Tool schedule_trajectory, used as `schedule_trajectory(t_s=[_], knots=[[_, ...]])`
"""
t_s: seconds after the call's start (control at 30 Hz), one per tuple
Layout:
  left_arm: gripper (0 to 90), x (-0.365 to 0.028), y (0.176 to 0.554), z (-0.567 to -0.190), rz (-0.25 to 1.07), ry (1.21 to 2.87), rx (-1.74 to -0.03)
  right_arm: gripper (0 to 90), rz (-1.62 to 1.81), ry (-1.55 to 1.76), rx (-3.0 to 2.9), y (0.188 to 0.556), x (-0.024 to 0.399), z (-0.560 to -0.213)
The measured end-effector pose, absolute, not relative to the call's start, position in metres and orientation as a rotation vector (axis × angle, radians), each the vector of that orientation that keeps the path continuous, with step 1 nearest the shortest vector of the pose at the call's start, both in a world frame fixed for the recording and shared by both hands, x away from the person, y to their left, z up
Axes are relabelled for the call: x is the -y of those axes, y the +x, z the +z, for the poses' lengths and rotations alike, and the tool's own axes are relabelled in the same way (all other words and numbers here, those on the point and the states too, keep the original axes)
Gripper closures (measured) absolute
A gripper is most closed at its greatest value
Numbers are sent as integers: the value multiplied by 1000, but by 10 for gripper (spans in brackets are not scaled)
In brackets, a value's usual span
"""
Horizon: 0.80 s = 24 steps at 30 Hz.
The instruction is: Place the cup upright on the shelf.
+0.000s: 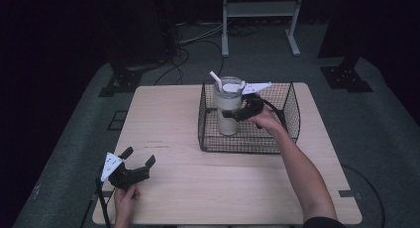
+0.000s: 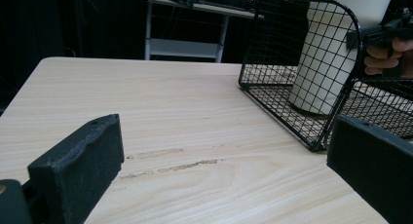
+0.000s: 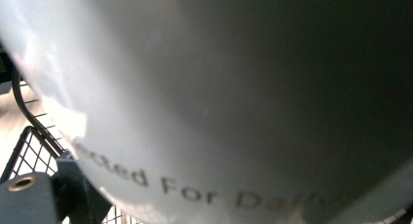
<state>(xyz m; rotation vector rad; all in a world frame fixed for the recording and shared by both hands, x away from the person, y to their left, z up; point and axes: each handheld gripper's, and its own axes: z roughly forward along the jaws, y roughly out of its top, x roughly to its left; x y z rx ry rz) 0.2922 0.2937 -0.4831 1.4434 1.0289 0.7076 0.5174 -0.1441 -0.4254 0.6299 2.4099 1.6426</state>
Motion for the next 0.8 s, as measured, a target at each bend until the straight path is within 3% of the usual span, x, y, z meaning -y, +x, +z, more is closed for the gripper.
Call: schedule_trajectory(t_s=[0.8], knots=[[0,-292,291,-483,714,1447,-1021,71,1633,611,-2410,513,153,-426]])
